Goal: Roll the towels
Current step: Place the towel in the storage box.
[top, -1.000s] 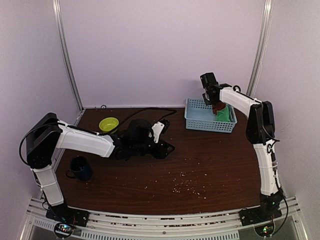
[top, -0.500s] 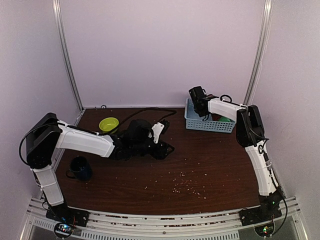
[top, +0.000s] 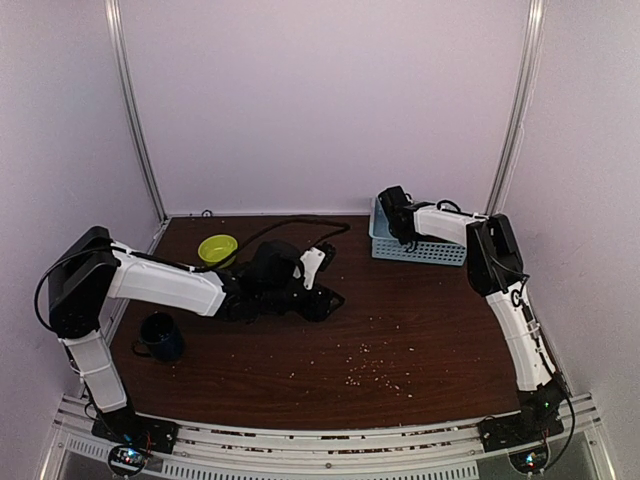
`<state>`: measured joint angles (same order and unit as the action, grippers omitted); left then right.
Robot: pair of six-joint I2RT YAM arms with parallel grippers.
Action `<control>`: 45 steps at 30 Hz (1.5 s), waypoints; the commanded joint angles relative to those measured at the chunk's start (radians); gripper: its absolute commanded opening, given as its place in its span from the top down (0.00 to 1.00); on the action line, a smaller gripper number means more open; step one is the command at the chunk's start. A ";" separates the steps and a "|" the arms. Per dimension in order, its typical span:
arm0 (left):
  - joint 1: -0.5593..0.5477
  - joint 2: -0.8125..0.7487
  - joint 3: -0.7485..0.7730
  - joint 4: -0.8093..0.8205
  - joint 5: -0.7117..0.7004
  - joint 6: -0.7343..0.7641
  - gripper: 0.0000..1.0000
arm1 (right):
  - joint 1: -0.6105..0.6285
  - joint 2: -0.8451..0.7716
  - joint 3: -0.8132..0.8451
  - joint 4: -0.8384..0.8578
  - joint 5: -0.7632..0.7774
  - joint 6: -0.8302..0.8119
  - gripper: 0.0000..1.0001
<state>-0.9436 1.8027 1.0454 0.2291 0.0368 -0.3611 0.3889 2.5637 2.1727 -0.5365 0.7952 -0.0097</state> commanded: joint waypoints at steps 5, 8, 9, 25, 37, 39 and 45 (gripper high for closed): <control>-0.004 -0.037 -0.026 0.012 -0.014 -0.010 0.43 | -0.053 0.021 0.064 -0.077 -0.180 0.144 0.75; -0.004 -0.033 -0.025 0.014 -0.015 -0.014 0.43 | -0.059 0.009 0.076 -0.086 -0.189 0.173 0.58; -0.004 -0.031 -0.025 0.015 -0.014 -0.017 0.43 | -0.060 0.002 0.079 -0.088 -0.191 0.180 0.52; -0.007 -0.050 -0.039 0.009 -0.014 -0.035 0.43 | -0.097 -0.020 0.145 -0.112 -0.407 0.149 0.23; -0.009 -0.038 -0.042 0.012 -0.006 -0.039 0.43 | -0.110 -0.085 0.146 -0.117 -0.495 0.136 0.00; -0.009 -0.036 -0.035 0.006 -0.004 -0.035 0.43 | -0.111 -0.087 0.158 -0.134 -0.512 0.129 0.00; -0.009 -0.042 -0.031 -0.005 -0.008 -0.024 0.43 | -0.110 -0.171 0.152 -0.147 -0.522 0.120 0.00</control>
<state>-0.9447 1.7744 1.0019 0.2085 0.0296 -0.3920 0.2844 2.5008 2.3051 -0.6662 0.2867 0.1253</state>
